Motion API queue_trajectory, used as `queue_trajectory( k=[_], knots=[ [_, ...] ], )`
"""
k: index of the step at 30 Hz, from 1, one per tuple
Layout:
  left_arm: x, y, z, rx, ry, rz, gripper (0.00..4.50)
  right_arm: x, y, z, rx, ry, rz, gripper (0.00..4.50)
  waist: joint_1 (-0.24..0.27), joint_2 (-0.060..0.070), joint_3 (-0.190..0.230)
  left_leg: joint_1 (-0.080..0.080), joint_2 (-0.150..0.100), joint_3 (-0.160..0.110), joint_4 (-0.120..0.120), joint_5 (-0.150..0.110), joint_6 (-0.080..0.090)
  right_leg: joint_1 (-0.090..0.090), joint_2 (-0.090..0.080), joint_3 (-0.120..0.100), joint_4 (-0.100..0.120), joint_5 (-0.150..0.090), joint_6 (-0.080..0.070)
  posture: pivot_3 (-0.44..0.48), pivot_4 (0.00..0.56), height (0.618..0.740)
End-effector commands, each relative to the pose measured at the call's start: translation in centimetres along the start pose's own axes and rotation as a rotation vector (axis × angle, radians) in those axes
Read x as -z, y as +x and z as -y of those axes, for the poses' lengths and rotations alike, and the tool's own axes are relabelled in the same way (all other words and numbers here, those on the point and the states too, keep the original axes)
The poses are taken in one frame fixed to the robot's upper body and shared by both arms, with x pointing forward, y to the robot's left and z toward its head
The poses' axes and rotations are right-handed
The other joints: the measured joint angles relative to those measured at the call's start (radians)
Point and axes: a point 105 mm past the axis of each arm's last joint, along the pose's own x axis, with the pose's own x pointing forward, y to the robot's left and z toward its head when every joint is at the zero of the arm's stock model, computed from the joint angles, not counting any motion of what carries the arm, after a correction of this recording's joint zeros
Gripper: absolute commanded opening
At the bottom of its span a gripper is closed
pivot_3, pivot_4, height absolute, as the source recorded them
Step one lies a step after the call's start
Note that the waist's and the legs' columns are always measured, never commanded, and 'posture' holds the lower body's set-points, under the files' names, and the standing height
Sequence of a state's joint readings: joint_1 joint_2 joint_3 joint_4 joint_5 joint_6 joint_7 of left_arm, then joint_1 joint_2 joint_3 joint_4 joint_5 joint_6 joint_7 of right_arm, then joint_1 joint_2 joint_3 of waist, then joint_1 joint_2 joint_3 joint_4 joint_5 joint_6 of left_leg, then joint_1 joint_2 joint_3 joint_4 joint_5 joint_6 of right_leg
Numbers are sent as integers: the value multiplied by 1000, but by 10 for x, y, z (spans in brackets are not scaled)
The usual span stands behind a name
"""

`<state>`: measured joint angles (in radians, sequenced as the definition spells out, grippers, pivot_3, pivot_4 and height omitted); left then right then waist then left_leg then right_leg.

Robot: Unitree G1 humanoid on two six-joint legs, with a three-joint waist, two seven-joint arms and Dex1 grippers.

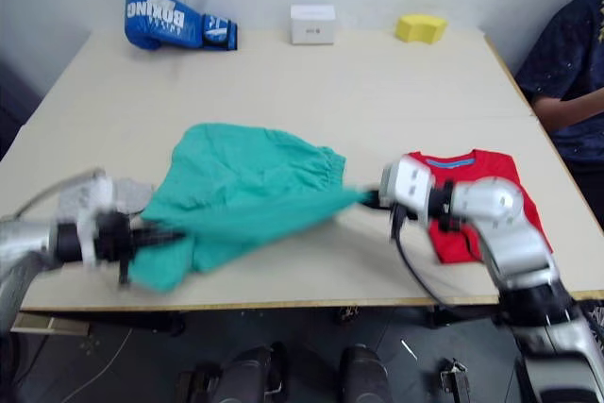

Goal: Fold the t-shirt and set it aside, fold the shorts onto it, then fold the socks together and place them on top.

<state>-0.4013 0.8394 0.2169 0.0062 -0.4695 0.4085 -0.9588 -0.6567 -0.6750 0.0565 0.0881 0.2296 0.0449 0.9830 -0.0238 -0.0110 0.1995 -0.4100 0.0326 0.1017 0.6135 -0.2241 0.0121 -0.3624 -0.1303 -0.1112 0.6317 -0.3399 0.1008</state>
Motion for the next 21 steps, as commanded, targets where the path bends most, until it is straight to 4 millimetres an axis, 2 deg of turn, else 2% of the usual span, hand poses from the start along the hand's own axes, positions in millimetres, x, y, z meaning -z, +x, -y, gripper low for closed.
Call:
queue_trajectory(
  k=[1,3,4,5,7,9,10,11,12,14,15,17,18,19,20,21],
  knots=[
    [-43,7,-80,-416,157,54,41,-34,-15,85,413,-146,114,0,0,-5,2,-4,-1,1,0,5,-2,-6,0,-3,3,2,1,0,150,740],
    [-78,10,-113,-597,277,108,41,-52,-15,110,527,-239,146,0,0,-8,4,-12,-4,2,1,8,0,-15,-1,-4,9,2,2,0,150,740],
    [-113,6,-125,-687,361,203,41,-69,-19,127,633,-334,161,0,-1,-9,5,-14,-5,2,1,10,1,-16,0,-4,10,3,3,0,150,740],
    [-138,5,-129,-719,403,272,41,-82,-22,138,712,-415,175,0,-1,-10,6,-14,-6,4,1,10,1,-16,0,-4,11,3,4,0,150,740],
    [-199,-5,-124,-782,641,392,41,-114,-34,152,857,-582,244,0,-5,-12,7,-21,-8,5,2,9,3,-22,-2,-3,11,4,5,0,150,740],
    [-236,-15,-109,-800,831,484,41,-127,-38,151,898,-668,290,0,-8,-12,7,-33,-10,9,2,9,4,-37,-4,-4,12,4,6,0,150,740],
    [-247,-21,-101,-793,886,544,41,-125,-37,146,889,-687,298,0,-8,-12,7,-33,-11,10,2,9,5,-37,-5,-6,12,4,6,0,150,740],
    [-249,-24,-94,-767,922,581,41,-118,-33,141,861,-687,289,0,-9,-12,7,-31,-11,11,-1,8,5,-37,-5,-10,12,4,6,0,150,740],
    [-238,-25,-87,-719,946,593,41,-102,-29,133,831,-673,260,0,-10,-12,7,-31,-10,11,-2,7,4,-37,-6,-14,11,4,6,0,150,740],
    [-201,-19,-77,-600,925,558,41,-69,-22,114,747,-653,188,0,-11,-10,5,-26,-7,12,-2,5,4,-33,-5,-21,13,4,6,0,150,740],
    [-160,-9,-65,-483,934,449,41,-45,-18,95,679,-626,145,0,-11,-9,5,-20,-6,14,-2,3,3,-30,-4,-22,15,4,6,0,150,740],
    [-112,-1,-42,-329,933,321,41,-21,-16,70,597,-602,105,0,-14,-7,6,-15,-4,16,-4,3,3,-28,-3,-21,14,3,6,0,150,740],
    [-80,0,-23,-227,846,253,41,0,-15,50,528,-538,65,0,-18,-7,9,-15,-4,17,-4,2,3,-27,-3,-21,15,3,5,0,150,740],
    [-63,0,-9,-167,774,219,41,13,-15,37,485,-494,41,0,-23,-6,10,-20,-3,18,-2,2,3,-31,-3,-21,13,3,4,0,150,740],
    [-34,-3,14,-63,628,138,41,30,-18,20,423,-453,-1,0,-27,-8,13,-26,-2,18,1,2,3,-34,-3,-20,13,2,4,0,150,740],
    [-17,-6,32,8,522,82,41,41,-22,8,385,-427,-28,0,-31,-9,15,-29,-2,17,5,3,4,-34,-3,-20,15,2,4,0,150,740]
  ],
)
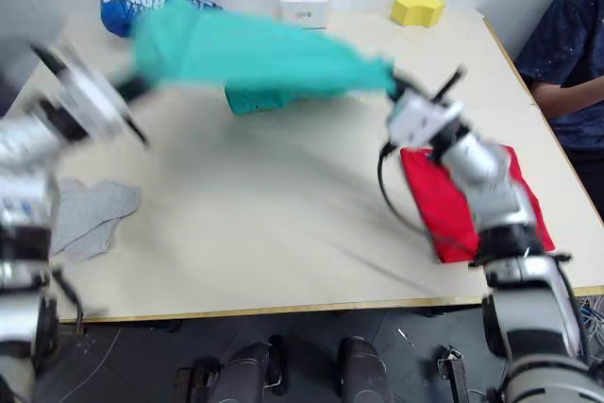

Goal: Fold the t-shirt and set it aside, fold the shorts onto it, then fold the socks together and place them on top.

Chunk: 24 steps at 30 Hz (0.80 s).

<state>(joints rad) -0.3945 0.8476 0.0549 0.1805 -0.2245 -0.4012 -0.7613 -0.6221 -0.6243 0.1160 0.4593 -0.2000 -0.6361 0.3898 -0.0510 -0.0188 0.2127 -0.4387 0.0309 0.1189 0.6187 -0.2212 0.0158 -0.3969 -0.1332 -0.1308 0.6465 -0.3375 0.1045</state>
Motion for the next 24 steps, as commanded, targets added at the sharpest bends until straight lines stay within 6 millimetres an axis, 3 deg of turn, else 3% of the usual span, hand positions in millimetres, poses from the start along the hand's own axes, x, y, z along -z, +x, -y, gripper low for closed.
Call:
queue_trajectory(
  k=[1,4,7,9,11,16,21,24],
  knots=[
    [-27,-26,35,172,-214,-22,41,7,-26,-3,-41,45,-40,0,-3,-1,2,-1,1,0,3,0,0,0,0,1,0,0,0,0,150,740],
    [-16,-62,99,405,-514,-250,41,18,-48,-32,-180,162,-89,0,-3,-1,3,4,1,-1,10,0,4,5,-1,5,0,2,0,0,150,740],
    [-21,-92,136,544,-836,-439,41,25,-61,-48,-257,298,-142,0,7,0,3,25,1,-2,6,-10,9,25,-1,11,-6,2,-2,0,150,740],
    [-23,-105,148,599,-921,-528,41,27,-70,-62,-328,382,-177,0,17,0,3,27,4,-4,6,-15,3,28,-2,16,-8,1,-3,0,150,740],
    [-21,-109,148,607,-905,-563,41,21,-79,-75,-407,443,-166,0,28,0,3,28,4,-3,6,-16,2,28,-1,18,-8,0,-5,0,150,740],
    [-31,-99,130,627,-839,-471,41,-1,-97,-93,-536,552,-131,0,35,0,2,27,7,-1,6,-14,-2,26,1,18,-9,-2,-8,0,150,740],
    [-66,-68,57,619,-665,-280,41,-24,-100,-83,-525,697,-92,0,50,-1,2,25,10,0,10,-17,-6,25,3,17,-8,-2,-8,0,150,740],
    [-61,-53,15,537,-537,-251,41,-31,-91,-66,-484,769,-89,0,48,0,1,25,9,3,10,-16,-5,23,4,18,-7,0,-8,0,150,740]
  ],
)
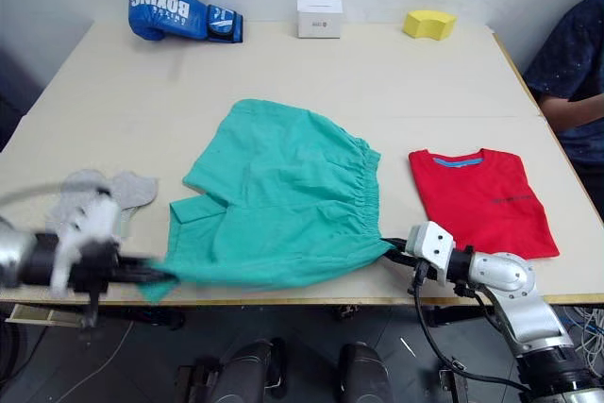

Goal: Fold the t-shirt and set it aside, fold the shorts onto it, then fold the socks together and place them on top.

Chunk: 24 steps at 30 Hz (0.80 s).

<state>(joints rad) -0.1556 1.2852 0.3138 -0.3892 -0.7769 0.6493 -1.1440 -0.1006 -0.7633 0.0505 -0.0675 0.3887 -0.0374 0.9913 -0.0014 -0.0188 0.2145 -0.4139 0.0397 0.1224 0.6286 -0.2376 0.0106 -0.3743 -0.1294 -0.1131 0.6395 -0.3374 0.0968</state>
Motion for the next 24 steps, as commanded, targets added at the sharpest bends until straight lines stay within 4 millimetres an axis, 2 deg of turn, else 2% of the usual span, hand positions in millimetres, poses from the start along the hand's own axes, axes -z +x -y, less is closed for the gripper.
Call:
queue_trajectory(
  k=[1,6,9,12,15,19,21,24],
  knots=[
    [-10,-9,-34,-67,68,19,41,-29,-6,17,54,43,60,0,-1,1,0,0,0,1,0,1,1,-1,1,0,1,0,0,0,150,740],
    [-56,-5,-121,-266,307,83,41,-51,-10,62,198,219,124,0,10,-1,0,0,2,3,3,2,3,-2,13,-2,5,-1,0,0,150,740],
    [-72,3,-161,-373,442,37,41,-60,-6,88,270,234,138,0,16,-2,-1,-6,5,5,11,3,3,-7,14,-1,6,0,1,0,150,740],
    [-79,7,-194,-529,547,-88,41,-63,8,118,347,225,118,0,8,-4,-1,-11,5,15,17,-1,5,-13,15,2,7,1,2,0,150,740],
    [-78,13,-209,-616,512,-107,41,-62,22,133,364,222,88,0,-5,-4,-1,-19,5,24,19,-1,7,-23,14,6,15,2,3,0,150,740],
    [-57,24,-224,-739,472,-155,41,-54,47,149,405,240,48,0,-19,-4,0,-27,7,25,20,-1,7,-35,13,9,20,1,4,0,150,740],
    [-49,27,-229,-801,404,-123,41,-51,54,155,444,241,58,0,-26,-4,0,-29,8,25,21,-1,7,-37,13,9,21,1,4,0,150,740],
    [-43,26,-235,-895,229,33,41,-50,60,163,509,272,104,0,-30,-4,0,-29,8,25,21,-1,7,-37,13,10,22,1,4,0,150,740]
  ],
)
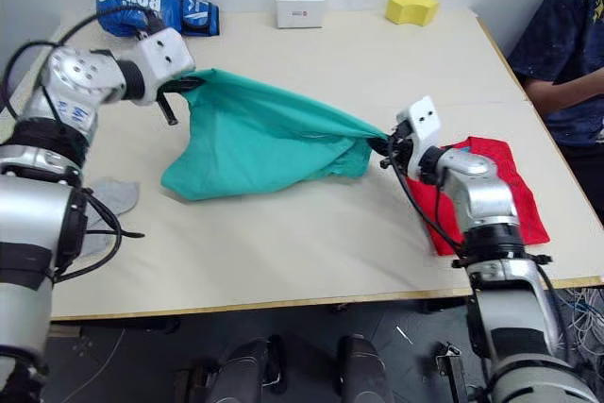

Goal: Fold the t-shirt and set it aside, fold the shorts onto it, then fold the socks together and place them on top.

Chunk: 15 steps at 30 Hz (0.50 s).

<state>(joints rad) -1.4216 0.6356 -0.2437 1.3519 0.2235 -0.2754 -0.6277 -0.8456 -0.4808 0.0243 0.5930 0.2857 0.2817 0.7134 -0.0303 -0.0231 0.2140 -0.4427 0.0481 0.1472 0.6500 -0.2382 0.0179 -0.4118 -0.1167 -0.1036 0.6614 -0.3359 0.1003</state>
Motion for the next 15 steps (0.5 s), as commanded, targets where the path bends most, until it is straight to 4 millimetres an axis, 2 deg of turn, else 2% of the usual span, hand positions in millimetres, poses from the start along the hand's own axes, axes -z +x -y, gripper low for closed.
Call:
queue_trajectory(
  k=[1,3,7,10,11,13,15],
  knots=[
    [1,-7,-20,-165,-189,83,224,-18,1,13,83,29,104,288,-1,0,0,0,0,0,0,0,0,0,0,0,1,0,0,0,150,740],
    [8,-7,-19,-191,-228,78,652,-19,4,15,113,68,139,876,0,0,0,0,1,0,0,0,0,0,0,0,1,0,0,0,150,740],
    [29,-14,-26,-300,-352,65,1879,-26,1,21,218,-10,225,2265,-1,0,0,1,0,0,0,0,0,0,0,1,1,0,0,0,150,740],
    [48,-29,-42,-454,-598,101,2855,-30,-10,29,276,-67,271,3386,-1,0,0,1,1,0,0,0,0,0,0,1,2,0,0,0,150,740],
    [52,-33,-42,-461,-606,106,3143,-31,-15,30,269,-93,276,3732,-1,0,0,1,1,-1,0,0,0,0,0,1,2,0,0,0,150,740],
    [52,-34,-36,-384,-558,125,3777,-39,-26,20,201,-216,309,4454,0,0,0,1,0,0,0,0,0,0,0,1,2,0,0,0,150,740],
    [36,-37,-33,-284,-506,225,4375,-45,-35,-9,42,-342,336,4500,3,0,0,1,-1,2,-1,0,0,0,0,1,2,0,0,0,150,740]
  ],
)
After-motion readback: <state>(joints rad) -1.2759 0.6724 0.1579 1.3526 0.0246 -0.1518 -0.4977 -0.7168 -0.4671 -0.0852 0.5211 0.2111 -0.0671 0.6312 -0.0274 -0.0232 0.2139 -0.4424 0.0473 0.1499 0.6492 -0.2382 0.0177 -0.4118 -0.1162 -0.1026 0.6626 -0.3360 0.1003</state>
